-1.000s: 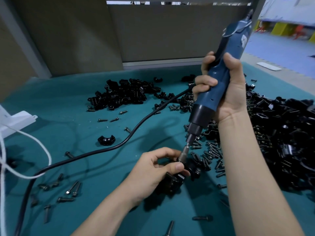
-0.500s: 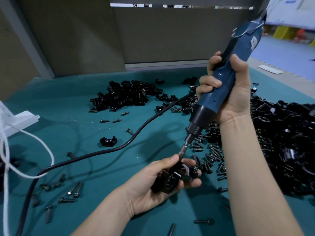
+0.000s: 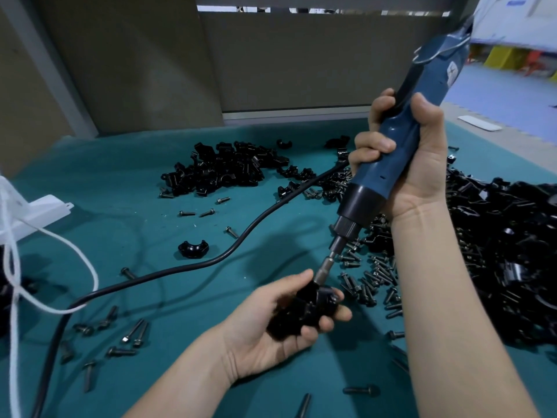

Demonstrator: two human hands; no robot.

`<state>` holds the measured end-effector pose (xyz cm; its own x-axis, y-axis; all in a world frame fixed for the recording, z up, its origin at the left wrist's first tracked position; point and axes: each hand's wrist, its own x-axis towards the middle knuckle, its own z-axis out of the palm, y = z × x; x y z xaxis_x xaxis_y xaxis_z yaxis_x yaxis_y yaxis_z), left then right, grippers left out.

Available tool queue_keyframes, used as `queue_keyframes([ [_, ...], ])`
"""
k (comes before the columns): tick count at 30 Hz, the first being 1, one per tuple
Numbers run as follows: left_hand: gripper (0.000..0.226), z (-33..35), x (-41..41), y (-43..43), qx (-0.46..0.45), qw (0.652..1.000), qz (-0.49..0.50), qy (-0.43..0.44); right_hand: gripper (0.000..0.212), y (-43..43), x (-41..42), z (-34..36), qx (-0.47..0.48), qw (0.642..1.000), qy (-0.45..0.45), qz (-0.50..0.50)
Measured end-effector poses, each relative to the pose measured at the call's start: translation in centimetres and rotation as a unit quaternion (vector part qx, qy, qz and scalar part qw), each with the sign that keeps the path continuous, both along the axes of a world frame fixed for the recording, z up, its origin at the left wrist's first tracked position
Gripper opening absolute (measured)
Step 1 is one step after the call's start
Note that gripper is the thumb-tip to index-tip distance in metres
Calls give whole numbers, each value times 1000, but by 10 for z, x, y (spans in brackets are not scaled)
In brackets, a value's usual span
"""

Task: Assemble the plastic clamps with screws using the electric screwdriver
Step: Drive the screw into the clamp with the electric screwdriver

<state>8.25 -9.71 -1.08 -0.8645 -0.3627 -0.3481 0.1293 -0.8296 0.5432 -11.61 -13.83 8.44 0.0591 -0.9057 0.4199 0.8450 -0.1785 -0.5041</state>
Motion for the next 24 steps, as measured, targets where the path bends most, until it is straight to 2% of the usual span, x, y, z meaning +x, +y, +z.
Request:
queue_keyframes([
  [4, 36, 0, 2, -5, 45, 995, 83, 12, 48, 1, -2, 1, 5, 1000, 2, -14],
  [10, 43, -2, -1, -4, -8, 988, 152, -24, 43, 4, -7, 2, 11, 1000, -13, 7],
  [14, 44, -3, 0, -6, -10, 985, 174, -12, 47, 5, -6, 3, 22, 999, 44, -7],
  [19, 55, -3, 0, -5, -2, 984, 180, 4, 21, 4, 2, 4, 55, 994, 90, -28],
  [22, 47, -4, 0, -6, 1, 976, 215, 28, 15, 5, 6, 4, 75, 981, 172, -50],
  [24, 42, -3, 1, -7, 6, 971, 233, 47, 18, 6, 7, 5, 91, 964, 243, -51],
])
